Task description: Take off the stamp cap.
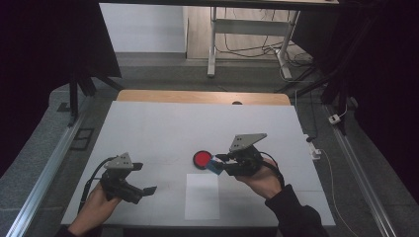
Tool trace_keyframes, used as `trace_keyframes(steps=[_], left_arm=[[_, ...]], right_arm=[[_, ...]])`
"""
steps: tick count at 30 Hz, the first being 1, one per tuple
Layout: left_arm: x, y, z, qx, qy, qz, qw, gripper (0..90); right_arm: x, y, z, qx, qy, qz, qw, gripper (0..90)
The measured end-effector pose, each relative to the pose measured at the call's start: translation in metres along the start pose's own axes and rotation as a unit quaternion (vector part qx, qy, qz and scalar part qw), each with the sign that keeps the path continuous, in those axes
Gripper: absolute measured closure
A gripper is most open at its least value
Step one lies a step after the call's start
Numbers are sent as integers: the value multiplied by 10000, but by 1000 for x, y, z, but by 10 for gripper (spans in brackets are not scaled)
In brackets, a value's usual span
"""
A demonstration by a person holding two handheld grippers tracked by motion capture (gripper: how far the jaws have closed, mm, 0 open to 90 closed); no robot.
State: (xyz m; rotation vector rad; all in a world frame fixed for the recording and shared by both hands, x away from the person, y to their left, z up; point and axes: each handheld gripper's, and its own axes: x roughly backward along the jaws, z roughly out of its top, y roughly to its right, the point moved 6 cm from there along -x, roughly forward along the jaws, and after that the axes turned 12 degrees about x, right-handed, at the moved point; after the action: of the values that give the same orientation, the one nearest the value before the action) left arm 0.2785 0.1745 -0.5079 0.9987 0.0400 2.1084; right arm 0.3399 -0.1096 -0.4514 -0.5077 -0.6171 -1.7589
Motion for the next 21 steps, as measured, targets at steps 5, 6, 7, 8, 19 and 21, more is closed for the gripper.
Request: trace_keyframes(steps=[5, 6, 7, 8, 19, 21], left_arm=[[-6, 4, 9, -60, 29, -111, 9999, 0], [-7, 5, 10, -93, 26, -105, 9999, 0], [-9, 6, 11, -113, 21, -98, 9999, 0], [-10, 7, 12, -123, 3, -97, 9999, 0], [-26, 13, 30, -395, 75, -223, 9989, 1], [-29, 15, 34, -452, 70, -286, 9985, 0]], right_arm=[[1, 0, 1, 13, 17, -2, 10000, 708], [2, 0, 1, 16, 23, -1, 10000, 708], [2, 0, 1, 35, 16, -11, 10000, 708], [3, 1, 2, 40, 21, -17, 10000, 708], [3, 0, 4, 108, 40, 34, 9999, 708], [3, 0, 4, 118, 38, 29, 9999, 708]])
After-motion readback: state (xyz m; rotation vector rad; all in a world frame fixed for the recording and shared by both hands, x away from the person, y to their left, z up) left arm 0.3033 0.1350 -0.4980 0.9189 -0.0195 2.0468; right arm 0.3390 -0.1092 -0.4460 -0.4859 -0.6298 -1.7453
